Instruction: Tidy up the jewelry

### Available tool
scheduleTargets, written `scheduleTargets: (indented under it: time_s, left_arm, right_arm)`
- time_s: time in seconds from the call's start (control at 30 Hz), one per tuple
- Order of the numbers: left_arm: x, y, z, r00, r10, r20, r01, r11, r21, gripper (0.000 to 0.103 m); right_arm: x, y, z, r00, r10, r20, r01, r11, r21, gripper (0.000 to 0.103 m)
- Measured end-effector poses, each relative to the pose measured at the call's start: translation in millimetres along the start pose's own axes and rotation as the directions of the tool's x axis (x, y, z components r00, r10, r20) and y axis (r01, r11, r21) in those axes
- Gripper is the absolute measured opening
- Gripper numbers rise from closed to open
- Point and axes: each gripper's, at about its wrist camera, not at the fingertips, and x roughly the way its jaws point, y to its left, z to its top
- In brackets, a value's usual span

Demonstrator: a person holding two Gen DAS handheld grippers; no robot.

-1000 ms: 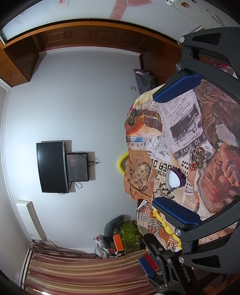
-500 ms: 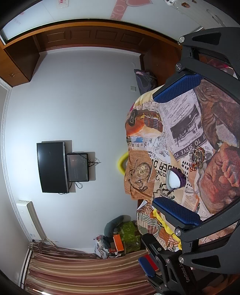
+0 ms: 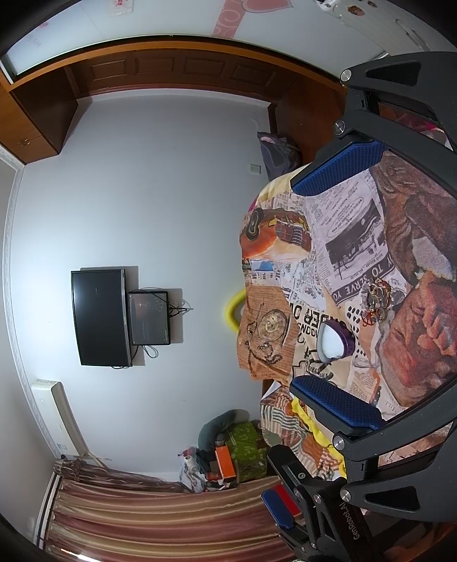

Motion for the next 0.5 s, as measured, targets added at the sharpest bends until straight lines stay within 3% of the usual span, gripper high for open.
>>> scheduleTargets:
  time_s: [0.5]
  left_arm:
    - [9.3, -2.1, -0.8, 1.000, 0.001, -0.019, -0.001, 1.000, 0.003, 0.103]
  right_arm:
    - [5.4, -0.3, -4.3, 1.000, 0.000, -0.011, 0.000, 1.000, -0.003, 0.102]
